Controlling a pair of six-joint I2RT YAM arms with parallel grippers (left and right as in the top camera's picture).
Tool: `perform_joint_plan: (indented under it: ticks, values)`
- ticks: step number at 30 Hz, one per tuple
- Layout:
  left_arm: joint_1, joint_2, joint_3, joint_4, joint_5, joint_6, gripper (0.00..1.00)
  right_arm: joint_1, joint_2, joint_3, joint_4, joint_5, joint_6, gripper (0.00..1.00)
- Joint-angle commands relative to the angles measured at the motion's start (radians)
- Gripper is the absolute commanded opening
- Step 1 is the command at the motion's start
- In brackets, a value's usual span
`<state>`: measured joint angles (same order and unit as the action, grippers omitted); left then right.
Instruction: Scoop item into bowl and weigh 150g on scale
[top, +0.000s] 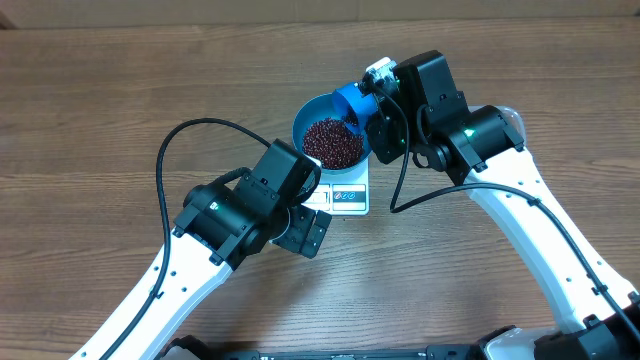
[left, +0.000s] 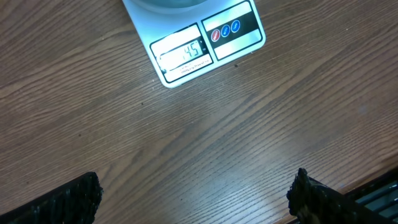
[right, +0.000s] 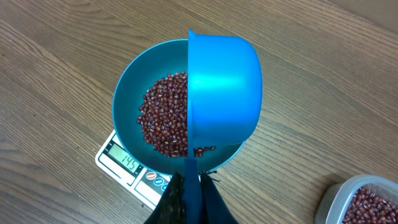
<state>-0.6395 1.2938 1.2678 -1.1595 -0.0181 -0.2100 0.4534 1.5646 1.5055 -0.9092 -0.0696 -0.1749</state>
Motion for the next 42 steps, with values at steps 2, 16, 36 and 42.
perform_joint_plan:
  ticks: [2,16,36,42]
  values:
    - [0.006,-0.019,0.008,0.001,0.008,-0.014,1.00,0.001,0.001,0.026,0.005,0.013,0.010,0.04]
    - [0.006,-0.019,0.008,0.001,0.008,-0.014,0.99,0.001,0.001,0.026,-0.061,0.008,0.010,0.04]
    - [0.006,-0.019,0.008,0.001,0.008,-0.014,1.00,0.001,0.001,0.026,-0.066,-0.022,0.010,0.04]
    - [0.006,-0.019,0.008,0.001,0.008,-0.014,1.00,0.001,0.001,0.026,-0.048,-0.043,-0.067,0.04]
